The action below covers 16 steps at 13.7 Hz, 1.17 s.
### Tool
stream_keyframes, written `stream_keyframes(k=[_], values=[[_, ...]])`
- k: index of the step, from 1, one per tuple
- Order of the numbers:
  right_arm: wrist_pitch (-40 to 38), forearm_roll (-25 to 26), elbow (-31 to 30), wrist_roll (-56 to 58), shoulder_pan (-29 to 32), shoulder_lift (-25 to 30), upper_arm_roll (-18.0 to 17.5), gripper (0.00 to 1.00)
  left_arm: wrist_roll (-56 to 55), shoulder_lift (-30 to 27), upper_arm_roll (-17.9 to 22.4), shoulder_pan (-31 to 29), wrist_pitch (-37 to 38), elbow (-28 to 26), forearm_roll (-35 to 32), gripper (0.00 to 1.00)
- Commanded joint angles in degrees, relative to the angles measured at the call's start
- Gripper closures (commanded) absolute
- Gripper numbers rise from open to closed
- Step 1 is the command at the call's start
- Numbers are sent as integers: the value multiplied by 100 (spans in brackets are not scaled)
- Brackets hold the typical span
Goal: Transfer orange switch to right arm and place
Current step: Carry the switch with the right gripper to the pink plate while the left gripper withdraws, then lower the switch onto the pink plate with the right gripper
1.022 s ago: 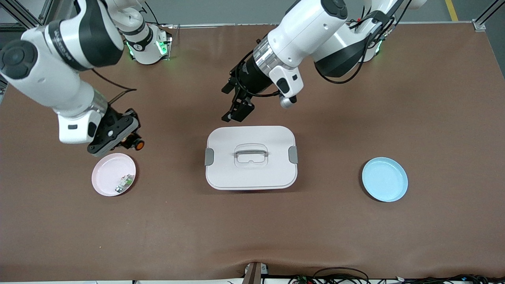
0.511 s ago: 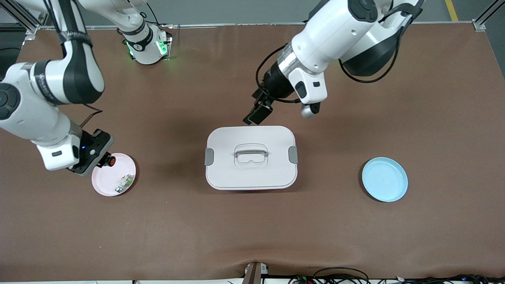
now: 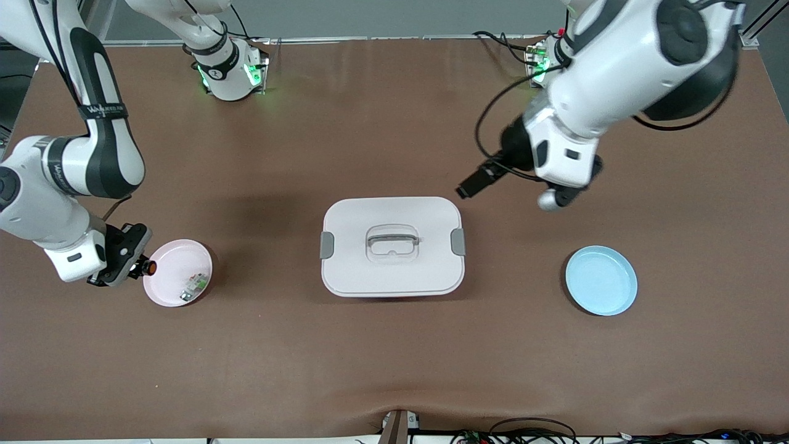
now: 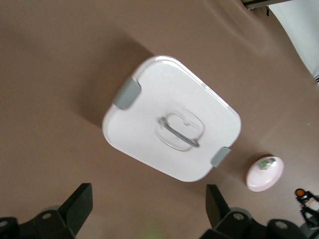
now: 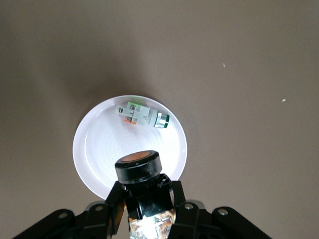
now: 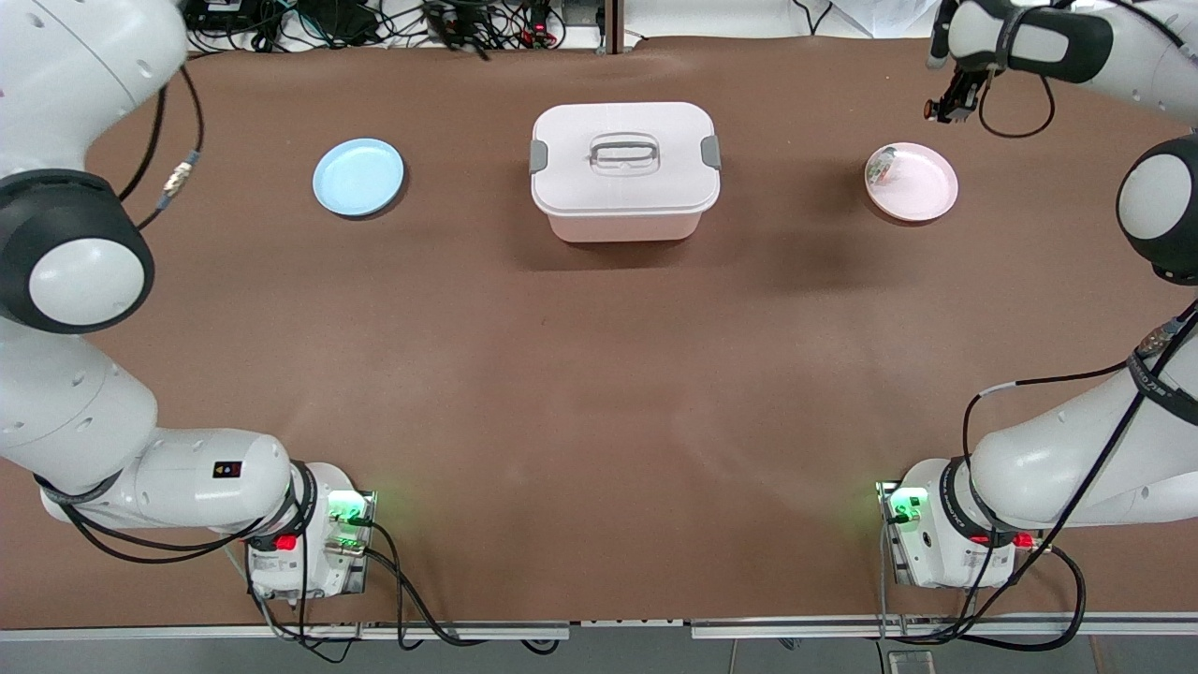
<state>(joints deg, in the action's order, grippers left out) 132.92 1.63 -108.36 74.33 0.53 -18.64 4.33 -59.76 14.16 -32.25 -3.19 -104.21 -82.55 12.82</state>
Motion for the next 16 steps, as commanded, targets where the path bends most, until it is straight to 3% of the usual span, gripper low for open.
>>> stream_keyframes(k=[1,7,12,16], values=[[619,13,-571,55,219,107,-117,100,1322,-124,-19,-558,462,-15,-96,0],[1991,-48,-1275,55,351,-236,-143,100,2624,-115,-27,-1193,797,-164,-1719,0],[2589,-295,-1504,64,333,-499,-196,100,3882,-124,-27,-1553,797,-323,-1818,0],[2958,-303,-1565,73,334,-658,-231,100,4138,-142,-27,-1711,797,-332,-1801,0]])
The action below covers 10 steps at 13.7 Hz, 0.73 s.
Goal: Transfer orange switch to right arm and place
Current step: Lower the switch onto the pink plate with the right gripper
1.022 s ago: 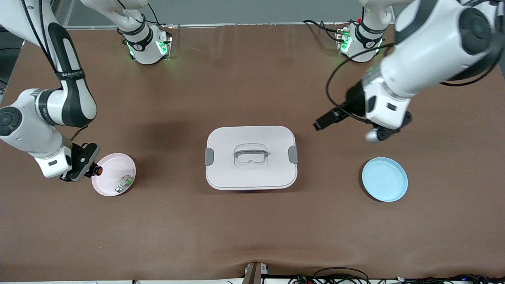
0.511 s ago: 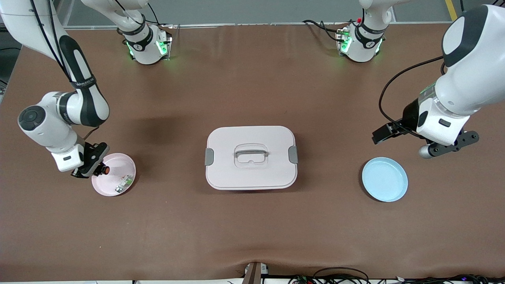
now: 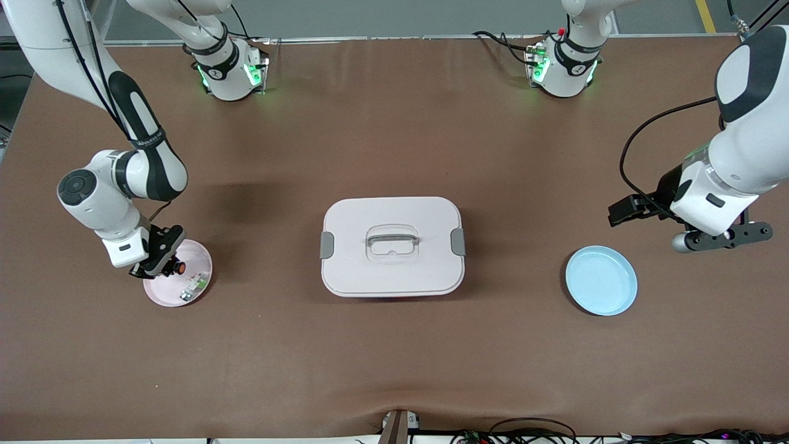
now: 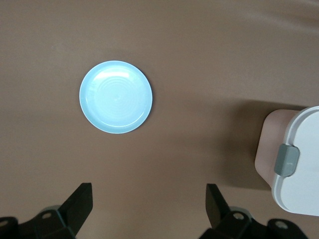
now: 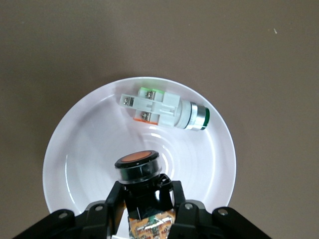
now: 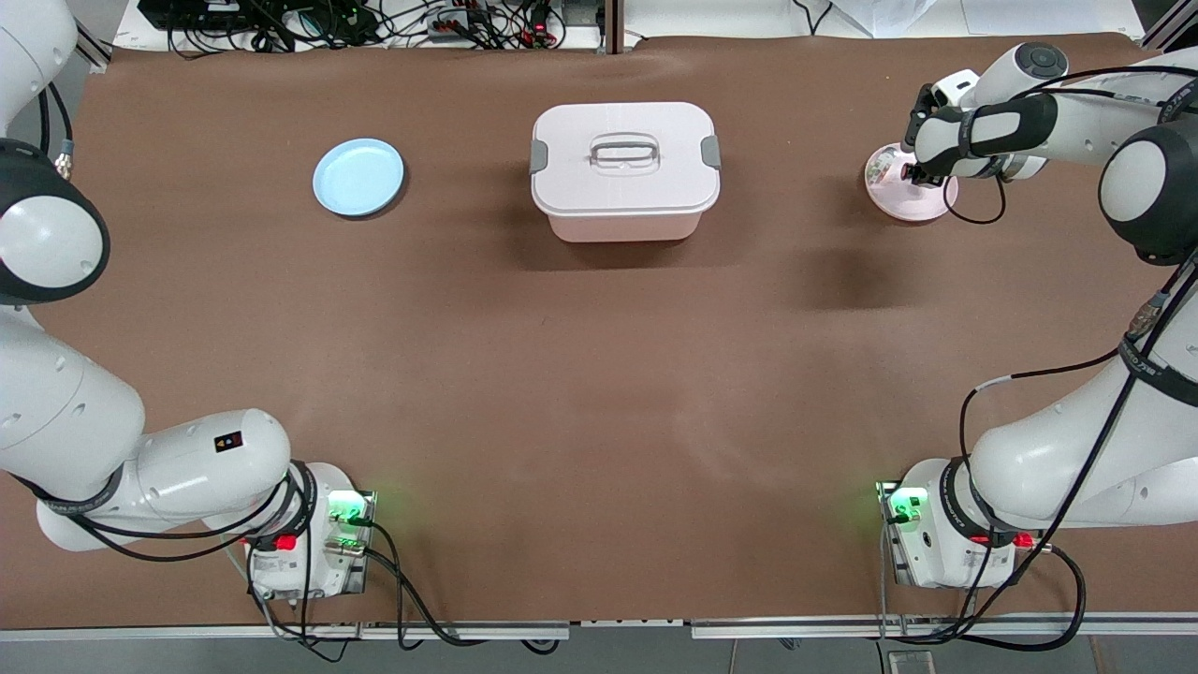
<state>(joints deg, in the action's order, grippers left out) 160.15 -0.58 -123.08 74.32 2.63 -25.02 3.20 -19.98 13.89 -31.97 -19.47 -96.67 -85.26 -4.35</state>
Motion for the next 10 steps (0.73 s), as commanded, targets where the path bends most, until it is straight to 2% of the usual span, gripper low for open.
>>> stream_keyframes(k=[1,10], values=[[306,-83,-94,65,124,-108,-118,100,178,-115,-55,-91,52,-70,-84,0],[535,-83,-102,56,159,-293,-118,100,380,-80,-55,-171,26,-78,-75,0]])
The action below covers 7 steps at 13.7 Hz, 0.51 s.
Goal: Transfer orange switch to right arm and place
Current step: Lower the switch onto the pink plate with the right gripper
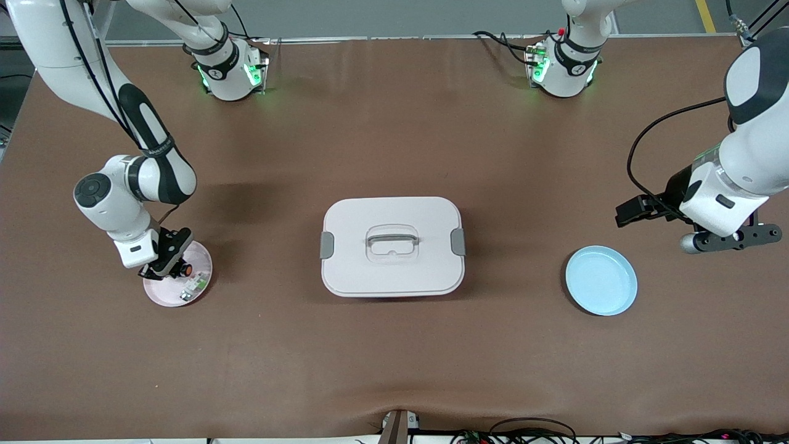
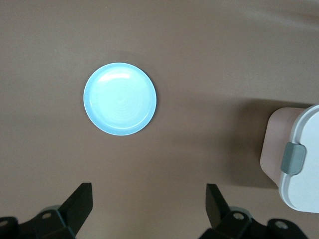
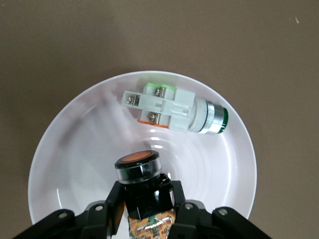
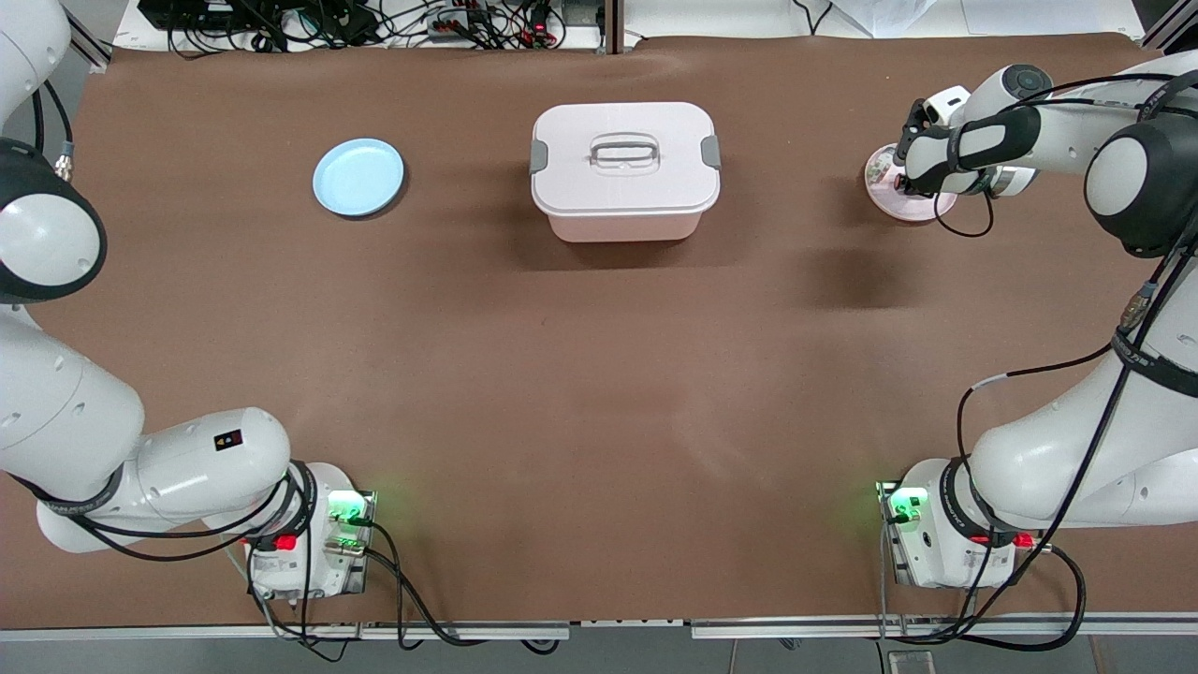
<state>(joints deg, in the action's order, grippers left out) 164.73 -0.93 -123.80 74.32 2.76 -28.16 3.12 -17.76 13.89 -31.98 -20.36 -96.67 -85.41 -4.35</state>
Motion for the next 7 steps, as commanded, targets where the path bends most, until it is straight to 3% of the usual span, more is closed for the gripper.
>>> stream_keyframes(k=[1,2,3,7], values=[[76,-56,-31,39,146,12,-110,82,255,-71,-54,-143,26,-73,-84,0],[76,-117,-31,21,146,12,-110,48,430,-71,-54,-214,26,-81,-84,0],[68,-144,-22,4,146,12,-110,0,562,-79,-54,-258,26,-108,-75,0],[-124,-144,-13,-14,164,108,-180,0,677,-150,-45,-451,-377,-581,-119,0]])
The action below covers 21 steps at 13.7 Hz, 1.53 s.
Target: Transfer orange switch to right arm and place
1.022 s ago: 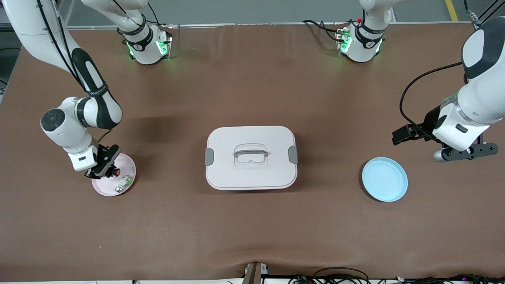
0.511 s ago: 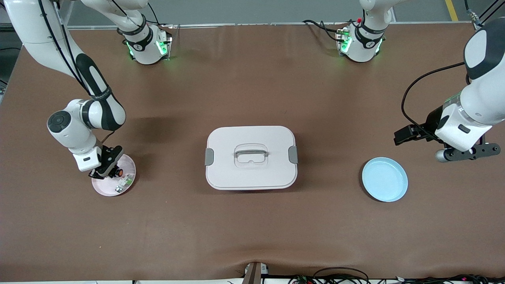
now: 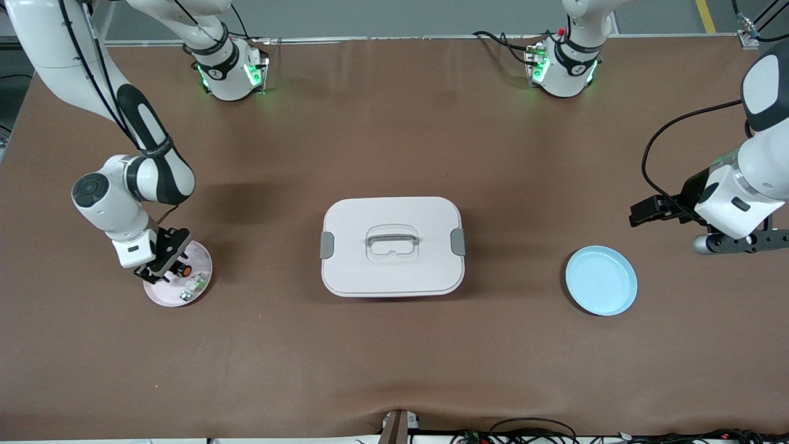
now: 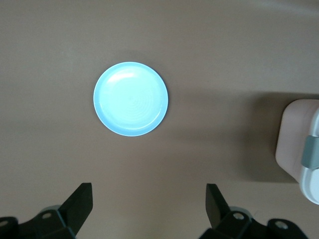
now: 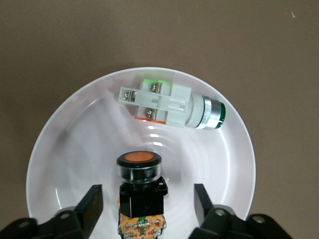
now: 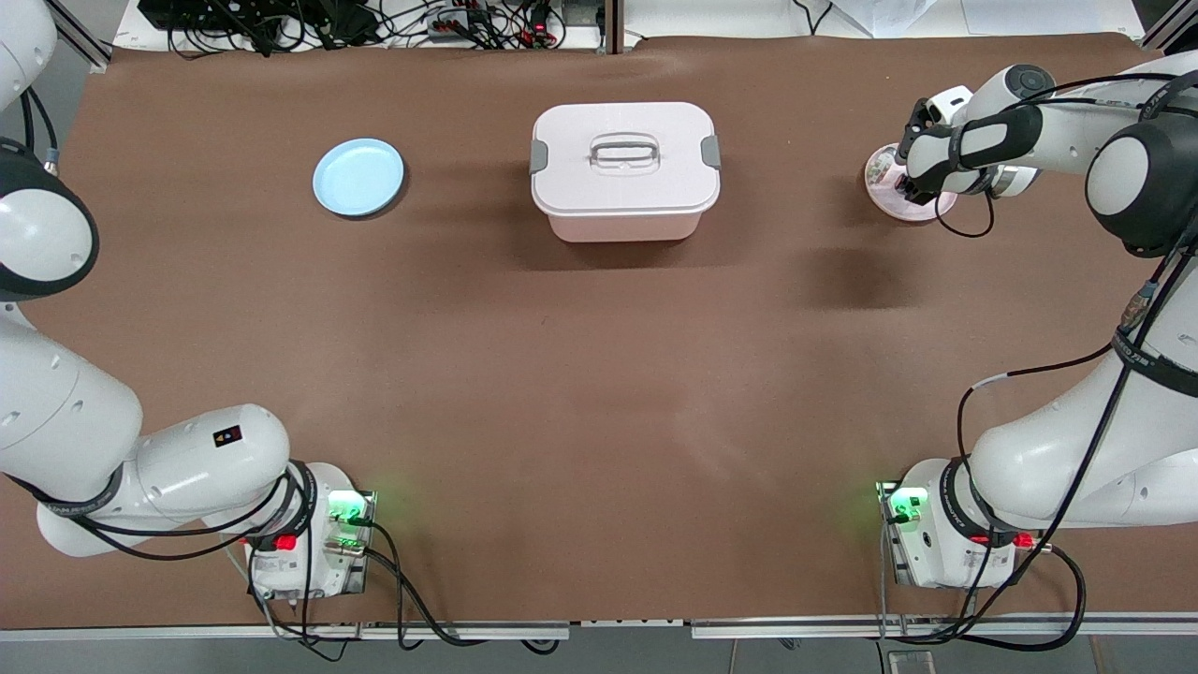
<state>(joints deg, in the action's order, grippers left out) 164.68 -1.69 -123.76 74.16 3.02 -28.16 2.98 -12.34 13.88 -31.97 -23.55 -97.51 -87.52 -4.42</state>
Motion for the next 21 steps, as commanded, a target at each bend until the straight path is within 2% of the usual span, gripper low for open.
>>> stream_keyframes(k=[1,2,4,7,9,13,15,16,18,21], values=[[-425,-120,27,-7,129,222,-183,0,196,-175,-46,-245,-443,-528,-138,0],[-889,-425,149,-51,120,415,-192,0,293,-271,-55,-325,-523,-642,-165,0],[-2354,-1067,736,-182,120,741,-157,0,530,-482,-64,-570,-550,-845,-156,0],[-4386,-1079,2036,-1163,164,803,-8,0,847,-956,-81,-817,-559,-1266,-69,0],[-5346,-939,2766,-1771,164,795,123,0,935,-1343,-47,-879,-559,-1513,107,0],[-6859,-736,3875,-3474,164,812,326,0,1217,-1538,-46,-1099,-463,-1531,327,0],[-6976,-561,4096,-4109,164,978,318,0,1208,-1538,-38,-1029,-445,-1522,336,0],[-6985,-551,4105,-4773,120,1101,317,0,1208,-1538,50,-829,-445,-1514,354,0],[-6976,-490,4105,-6119,7,1365,282,0,1208,-1538,1169,266,-445,-1514,371,0],[-7185,-446,4420,-6974,-12,1392,282,0,1147,-1529,2253,1393,-445,-1470,371,0]])
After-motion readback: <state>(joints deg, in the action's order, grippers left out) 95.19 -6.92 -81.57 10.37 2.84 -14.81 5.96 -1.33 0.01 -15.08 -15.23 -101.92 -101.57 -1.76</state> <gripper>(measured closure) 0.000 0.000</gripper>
